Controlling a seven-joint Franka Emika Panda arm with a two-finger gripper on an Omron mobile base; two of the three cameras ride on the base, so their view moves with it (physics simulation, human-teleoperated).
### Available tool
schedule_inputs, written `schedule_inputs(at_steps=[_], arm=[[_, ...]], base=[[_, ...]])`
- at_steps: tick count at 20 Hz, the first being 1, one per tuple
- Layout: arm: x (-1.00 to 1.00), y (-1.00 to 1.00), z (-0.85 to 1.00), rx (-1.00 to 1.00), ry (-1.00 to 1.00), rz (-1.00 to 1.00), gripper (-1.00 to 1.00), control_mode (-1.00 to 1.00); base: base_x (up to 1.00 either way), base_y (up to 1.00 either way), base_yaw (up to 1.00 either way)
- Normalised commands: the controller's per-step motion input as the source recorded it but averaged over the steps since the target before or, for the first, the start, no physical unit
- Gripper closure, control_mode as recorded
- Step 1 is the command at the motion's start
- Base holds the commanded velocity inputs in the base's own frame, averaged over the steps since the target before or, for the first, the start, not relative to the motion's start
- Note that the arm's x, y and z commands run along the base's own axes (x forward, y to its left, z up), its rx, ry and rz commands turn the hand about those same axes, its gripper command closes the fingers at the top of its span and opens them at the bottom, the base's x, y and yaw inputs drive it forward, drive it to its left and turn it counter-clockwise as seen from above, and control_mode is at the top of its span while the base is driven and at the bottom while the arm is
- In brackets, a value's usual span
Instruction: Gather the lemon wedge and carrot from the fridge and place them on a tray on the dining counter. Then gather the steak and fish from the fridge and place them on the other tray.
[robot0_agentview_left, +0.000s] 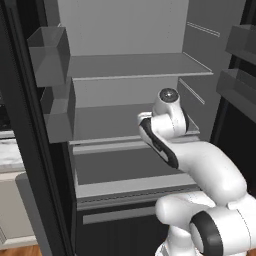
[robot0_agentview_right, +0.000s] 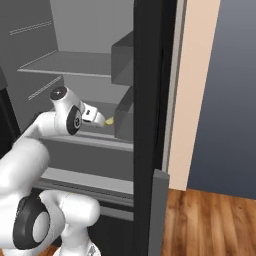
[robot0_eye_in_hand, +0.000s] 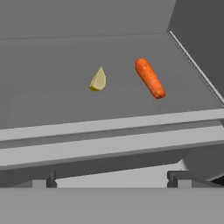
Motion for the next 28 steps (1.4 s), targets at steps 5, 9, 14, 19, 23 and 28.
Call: schedule_inputs(at_steps=[5, 9, 14, 19, 23, 28], arm=[[0.77, -0.1, -0.05, 0.0, 0.0, 0.0, -1.0, -1.0], [0.46, -0.06, -0.31, 0.0, 0.0, 0.0, -1.0, -1.0], [0.18, 0.02, -0.47, 0.0, 0.0, 0.0, -1.0, -1.0], [0.44, 0.0, -0.24, 0.0, 0.0, 0.0, -1.0, -1.0], [0.52, 0.0, -0.17, 0.0, 0.0, 0.0, -1.0, -1.0], [0.49, 0.04, -0.21, 0.0, 0.0, 0.0, -1.0, -1.0]], base=[[0.0, 0.0, 0.0], [0.0, 0.0, 0.0], [0.0, 0.0, 0.0], [0.0, 0.0, 0.0], [0.0, 0.0, 0.0], [0.0, 0.0, 0.0]])
